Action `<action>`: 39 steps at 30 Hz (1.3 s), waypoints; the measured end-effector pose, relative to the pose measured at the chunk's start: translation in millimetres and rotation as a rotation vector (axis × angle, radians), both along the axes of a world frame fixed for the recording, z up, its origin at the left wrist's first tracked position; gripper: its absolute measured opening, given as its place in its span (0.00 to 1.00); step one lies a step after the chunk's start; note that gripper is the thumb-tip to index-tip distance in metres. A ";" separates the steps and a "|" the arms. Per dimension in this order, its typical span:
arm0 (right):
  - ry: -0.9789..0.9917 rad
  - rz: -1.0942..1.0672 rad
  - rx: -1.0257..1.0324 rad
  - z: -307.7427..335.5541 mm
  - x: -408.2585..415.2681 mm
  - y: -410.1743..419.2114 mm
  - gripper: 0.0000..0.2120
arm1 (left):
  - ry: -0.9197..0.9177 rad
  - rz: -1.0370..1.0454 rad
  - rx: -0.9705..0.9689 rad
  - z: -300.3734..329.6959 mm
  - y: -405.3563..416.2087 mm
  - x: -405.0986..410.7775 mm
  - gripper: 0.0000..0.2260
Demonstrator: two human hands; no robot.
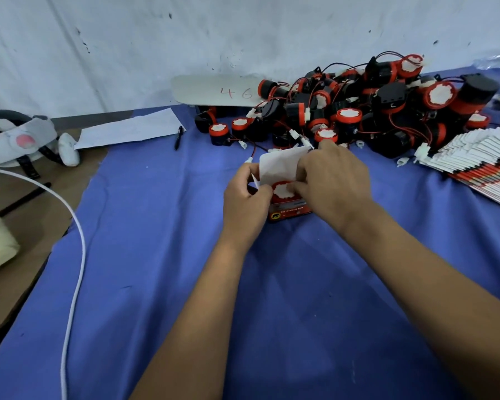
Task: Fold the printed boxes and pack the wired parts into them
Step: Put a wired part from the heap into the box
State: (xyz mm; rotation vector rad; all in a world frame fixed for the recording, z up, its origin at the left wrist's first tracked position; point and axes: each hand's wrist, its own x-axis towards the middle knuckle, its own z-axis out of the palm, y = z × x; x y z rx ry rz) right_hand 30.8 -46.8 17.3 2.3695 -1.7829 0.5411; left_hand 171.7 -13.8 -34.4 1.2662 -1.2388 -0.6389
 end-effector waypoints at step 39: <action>0.024 0.264 0.196 35.0 -46.9 12.8 0.04 | -0.008 0.134 0.127 -5.3 -11.9 -7.8 0.07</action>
